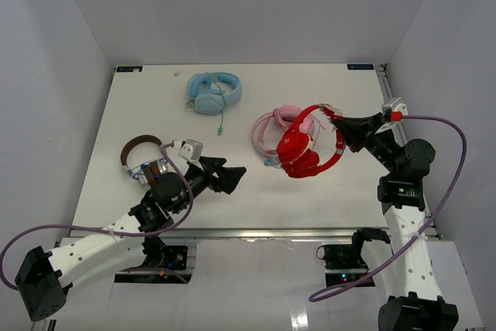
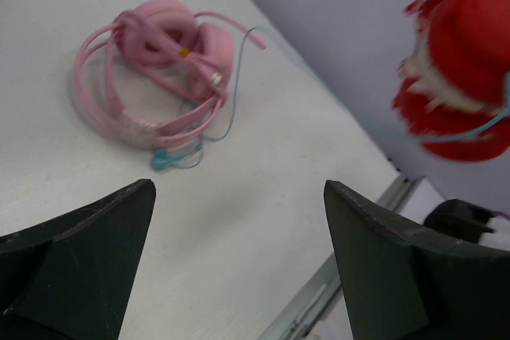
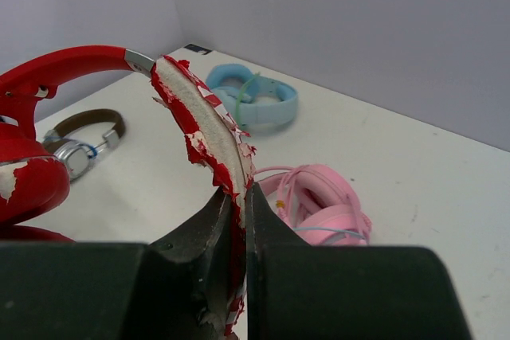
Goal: Wrap the headphones
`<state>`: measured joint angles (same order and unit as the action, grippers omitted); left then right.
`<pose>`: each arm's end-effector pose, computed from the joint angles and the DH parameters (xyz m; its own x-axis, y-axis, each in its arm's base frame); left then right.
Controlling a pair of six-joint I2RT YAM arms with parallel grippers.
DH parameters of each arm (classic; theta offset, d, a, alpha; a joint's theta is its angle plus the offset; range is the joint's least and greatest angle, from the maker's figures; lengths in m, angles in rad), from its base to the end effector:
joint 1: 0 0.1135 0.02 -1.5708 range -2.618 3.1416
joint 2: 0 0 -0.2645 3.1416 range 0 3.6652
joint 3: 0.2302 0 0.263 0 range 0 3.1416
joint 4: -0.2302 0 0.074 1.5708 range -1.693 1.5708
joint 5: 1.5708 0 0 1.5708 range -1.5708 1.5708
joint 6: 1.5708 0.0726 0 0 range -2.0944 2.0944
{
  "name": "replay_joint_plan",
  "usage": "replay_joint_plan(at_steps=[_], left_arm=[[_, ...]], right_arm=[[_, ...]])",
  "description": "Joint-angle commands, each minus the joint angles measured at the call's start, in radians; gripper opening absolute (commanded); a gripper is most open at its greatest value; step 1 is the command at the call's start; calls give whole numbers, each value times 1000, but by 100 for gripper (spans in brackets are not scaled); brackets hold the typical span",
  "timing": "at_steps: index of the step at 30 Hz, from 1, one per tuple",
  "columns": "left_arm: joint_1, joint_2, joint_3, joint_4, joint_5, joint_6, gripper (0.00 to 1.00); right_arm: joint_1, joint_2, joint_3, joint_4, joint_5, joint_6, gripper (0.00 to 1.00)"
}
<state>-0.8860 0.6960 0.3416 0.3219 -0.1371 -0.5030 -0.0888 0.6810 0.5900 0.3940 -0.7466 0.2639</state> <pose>0.1493 -0.1671 0.2458 -0.3462 -0.3310 -0.8778 0.5866 0.6538 -0.4779 0.2000 0.0317 0.3545 0.1355 0.1802 -0.9743 -0.6380 0.7682 0.0533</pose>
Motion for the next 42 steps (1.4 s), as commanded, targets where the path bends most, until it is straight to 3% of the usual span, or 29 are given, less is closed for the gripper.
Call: replay_joint_plan(at_steps=[1, 8, 11, 17, 21, 28, 42], left_arm=[[-2, -56, 199, -69, 168, -29, 98], [-2, 15, 335, -52, 337, 104, 95], [-2, 77, 385, -40, 424, 185, 94], [-2, 82, 314, 209, 554, 298, 87], [-2, 143, 332, 331, 669, 313, 82], [-2, 269, 407, 428, 782, 304, 80], [-24, 361, 358, 704, 705, 224, 80]], right_arm=[[9, 9, -15, 305, -198, 180, 8], [60, 11, 43, 455, -237, 410, 8], [84, 37, 60, 577, -268, 621, 8], [113, 66, 47, 888, -247, 958, 8], [150, 75, 33, 936, -212, 1030, 8], [189, 145, 16, 1140, -198, 1244, 8], [279, 131, -48, 1114, -220, 1186, 8]])
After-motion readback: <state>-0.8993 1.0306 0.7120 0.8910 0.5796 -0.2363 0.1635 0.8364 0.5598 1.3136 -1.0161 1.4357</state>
